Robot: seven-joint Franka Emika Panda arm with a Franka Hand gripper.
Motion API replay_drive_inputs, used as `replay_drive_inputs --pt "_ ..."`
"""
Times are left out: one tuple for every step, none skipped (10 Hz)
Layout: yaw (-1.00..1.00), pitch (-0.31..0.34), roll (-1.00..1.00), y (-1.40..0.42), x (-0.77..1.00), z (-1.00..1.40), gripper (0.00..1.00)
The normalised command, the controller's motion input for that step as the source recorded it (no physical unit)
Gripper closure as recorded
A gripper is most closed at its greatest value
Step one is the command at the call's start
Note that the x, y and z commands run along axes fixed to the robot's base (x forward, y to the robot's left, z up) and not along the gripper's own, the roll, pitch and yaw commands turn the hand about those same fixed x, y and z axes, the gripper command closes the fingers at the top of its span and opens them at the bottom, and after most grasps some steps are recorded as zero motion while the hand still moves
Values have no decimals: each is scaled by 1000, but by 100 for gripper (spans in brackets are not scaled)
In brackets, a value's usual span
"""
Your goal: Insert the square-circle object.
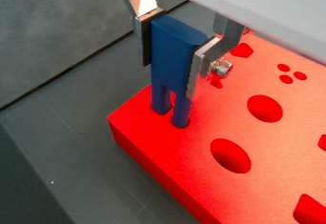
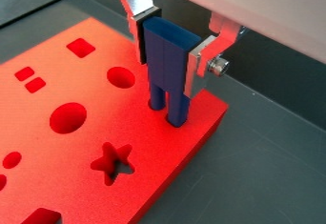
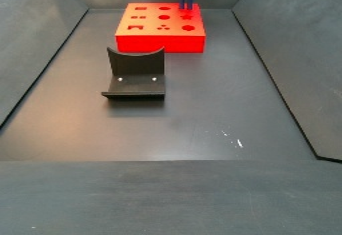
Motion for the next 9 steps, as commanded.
replay_drive_inputs --pt "74 26 13 0 369 -560 100" --pt "91 49 57 0 300 -689 100" --pt "80 69 100 -17 137 -840 100" --pt "60 90 143 -51 3 -863 100" --pt "23 119 153 -29 6 -803 100" --pt "0 124 154 -57 0 -800 100" --pt "0 114 111 -20 0 -711 100" --pt "0 50 6 0 0 -66 100" --pt "0 0 0 0 0 0 100"
